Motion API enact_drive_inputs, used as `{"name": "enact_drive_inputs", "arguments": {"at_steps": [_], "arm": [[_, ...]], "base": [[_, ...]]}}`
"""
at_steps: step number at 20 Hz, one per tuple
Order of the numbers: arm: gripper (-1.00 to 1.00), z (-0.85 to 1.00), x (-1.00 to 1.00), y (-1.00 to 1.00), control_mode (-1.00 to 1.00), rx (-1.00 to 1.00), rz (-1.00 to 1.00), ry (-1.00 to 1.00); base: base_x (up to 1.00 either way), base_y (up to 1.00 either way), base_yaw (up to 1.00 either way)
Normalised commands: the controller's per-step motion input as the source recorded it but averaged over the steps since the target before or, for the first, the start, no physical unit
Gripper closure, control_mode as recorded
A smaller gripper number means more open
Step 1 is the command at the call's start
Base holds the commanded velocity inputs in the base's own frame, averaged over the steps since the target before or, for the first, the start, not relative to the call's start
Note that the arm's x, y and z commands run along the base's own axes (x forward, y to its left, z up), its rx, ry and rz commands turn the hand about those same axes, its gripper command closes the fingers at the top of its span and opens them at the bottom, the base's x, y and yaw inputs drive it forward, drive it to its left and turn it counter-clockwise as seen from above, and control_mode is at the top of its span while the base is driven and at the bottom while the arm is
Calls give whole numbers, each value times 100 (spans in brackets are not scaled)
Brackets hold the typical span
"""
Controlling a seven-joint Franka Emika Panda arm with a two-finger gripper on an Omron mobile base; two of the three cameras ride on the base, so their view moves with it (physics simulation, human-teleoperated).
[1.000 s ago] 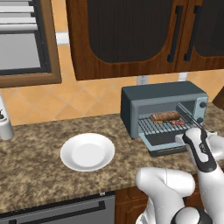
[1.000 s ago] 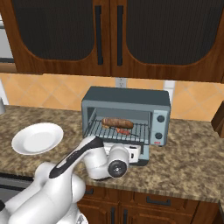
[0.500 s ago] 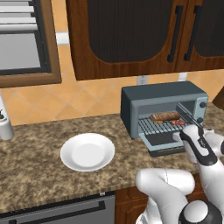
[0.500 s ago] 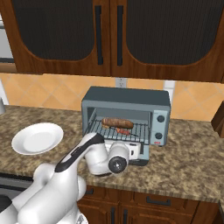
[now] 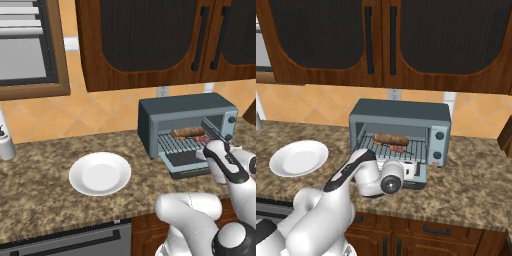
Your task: Pick up the kebab skewer and baguette bread, and place them inside the toaster oven. Close the toaster oven door and start by setting the timer.
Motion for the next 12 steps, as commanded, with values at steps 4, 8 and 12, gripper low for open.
{"name": "enact_drive_inputs", "arguments": {"at_steps": [4,8,12], "arm": [[-100,0,16,0,-100,0,0,1],[-100,0,26,0,-100,0,0,0],[-100,0,26,0,-100,0,0,0]], "base": [[0,0,0],[0,0,0],[0,0,0]]}}
